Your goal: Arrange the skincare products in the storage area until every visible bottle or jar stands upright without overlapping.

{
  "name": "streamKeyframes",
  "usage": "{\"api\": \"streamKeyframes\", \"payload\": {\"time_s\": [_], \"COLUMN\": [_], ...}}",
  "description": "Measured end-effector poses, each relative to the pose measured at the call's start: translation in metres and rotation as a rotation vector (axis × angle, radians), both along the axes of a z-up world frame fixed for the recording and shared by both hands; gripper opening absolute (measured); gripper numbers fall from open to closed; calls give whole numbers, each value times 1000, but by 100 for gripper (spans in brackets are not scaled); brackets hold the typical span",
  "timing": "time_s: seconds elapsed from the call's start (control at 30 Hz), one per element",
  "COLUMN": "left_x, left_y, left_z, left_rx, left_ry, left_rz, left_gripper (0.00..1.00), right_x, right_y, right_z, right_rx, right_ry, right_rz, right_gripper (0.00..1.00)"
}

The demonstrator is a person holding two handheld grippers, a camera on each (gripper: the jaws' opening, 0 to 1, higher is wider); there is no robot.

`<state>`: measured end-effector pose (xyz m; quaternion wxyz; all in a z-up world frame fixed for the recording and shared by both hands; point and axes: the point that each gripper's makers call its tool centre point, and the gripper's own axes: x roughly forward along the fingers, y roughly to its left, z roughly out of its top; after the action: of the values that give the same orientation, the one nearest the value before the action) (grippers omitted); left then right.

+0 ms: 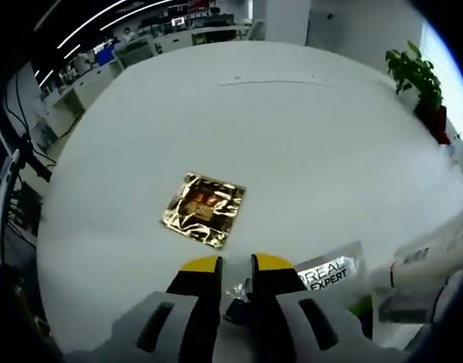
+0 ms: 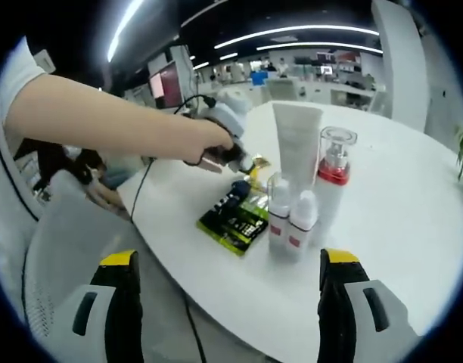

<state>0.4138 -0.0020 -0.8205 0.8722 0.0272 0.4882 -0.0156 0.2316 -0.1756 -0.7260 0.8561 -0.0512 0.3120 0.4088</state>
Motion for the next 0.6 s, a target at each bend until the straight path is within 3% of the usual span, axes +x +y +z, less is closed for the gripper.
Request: {"api": "streamKeyframes", "payload": {"time_s": [0.17,0.5,0.6], "left_x": [1,-9,-6], "left_y": [8,19,18], "left_z": [1,2,5], "left_rx": [2,-13,-26], "left_ry": [0,13,-11], "left_rz": [-18,-42,-60], "left_gripper": [15,14,16], "right_x": [1,1,0], "right_y": [-1,-1,-1], "right_z": [0,0,0], "right_rx": [-1,-2,-3], "right_ry": [-2,-3,-2], "right_rz": [-6,-5,-3], "right_gripper": [97,97,97]}}
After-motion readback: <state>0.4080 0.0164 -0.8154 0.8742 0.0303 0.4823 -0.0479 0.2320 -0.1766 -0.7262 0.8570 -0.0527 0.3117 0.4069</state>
